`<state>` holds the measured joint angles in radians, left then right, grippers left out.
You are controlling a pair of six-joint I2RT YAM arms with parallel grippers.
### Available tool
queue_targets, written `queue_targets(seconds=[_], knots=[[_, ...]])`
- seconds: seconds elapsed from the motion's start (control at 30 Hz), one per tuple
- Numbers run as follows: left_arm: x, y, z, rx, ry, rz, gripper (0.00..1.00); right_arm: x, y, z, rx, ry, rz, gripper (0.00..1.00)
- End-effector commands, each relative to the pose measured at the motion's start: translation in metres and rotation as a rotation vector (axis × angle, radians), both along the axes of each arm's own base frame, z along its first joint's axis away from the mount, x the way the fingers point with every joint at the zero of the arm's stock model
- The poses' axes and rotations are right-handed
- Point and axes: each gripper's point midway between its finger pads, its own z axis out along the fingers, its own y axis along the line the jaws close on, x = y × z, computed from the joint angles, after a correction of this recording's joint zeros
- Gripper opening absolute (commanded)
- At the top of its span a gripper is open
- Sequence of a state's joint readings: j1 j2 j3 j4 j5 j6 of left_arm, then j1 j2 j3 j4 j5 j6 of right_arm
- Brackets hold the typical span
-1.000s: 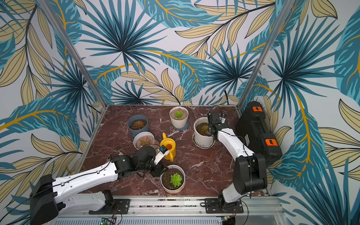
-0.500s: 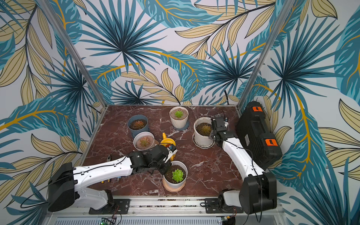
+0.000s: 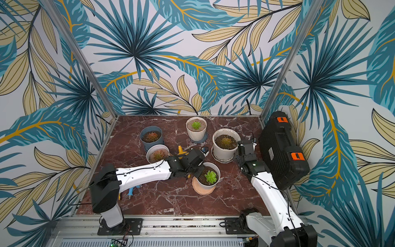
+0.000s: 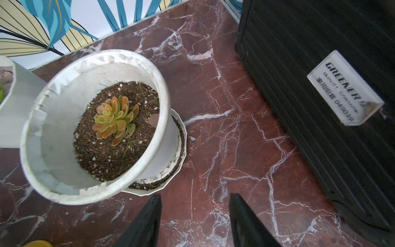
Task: Water the succulent around the soil edge
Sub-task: Move the pot to the center of the board.
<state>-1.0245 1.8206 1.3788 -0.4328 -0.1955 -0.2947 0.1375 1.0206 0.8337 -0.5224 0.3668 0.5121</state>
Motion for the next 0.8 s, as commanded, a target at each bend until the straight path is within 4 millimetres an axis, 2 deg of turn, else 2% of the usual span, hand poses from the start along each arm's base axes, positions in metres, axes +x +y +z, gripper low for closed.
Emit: queue_targets(seconds=[0.0,0.1,0.23,0.53,0.67,0.77], knots=[[0.036,-0.030,0.039,-0.079,-0.123,0.044,0.00,0.000,0.004,0.002,0.029,-0.034,0.015,0.57],[0.056,-0.027,0.027,-0.006,-0.134,0.075,0.00,-0.001,0.007,0.004,0.042,-0.048,0.027,0.57],[0.075,-0.005,0.013,0.045,-0.117,0.125,0.00,-0.003,0.009,0.008,0.056,-0.064,0.039,0.57],[0.099,0.053,0.025,0.112,-0.185,0.235,0.00,-0.001,0.016,0.007,0.083,-0.072,0.067,0.61],[0.105,0.061,0.025,0.122,-0.191,0.253,0.02,-0.001,0.017,0.007,0.081,-0.073,0.076,0.63],[0.108,0.063,0.026,0.128,-0.198,0.264,0.09,-0.001,0.017,0.005,0.079,-0.070,0.082,0.65]])
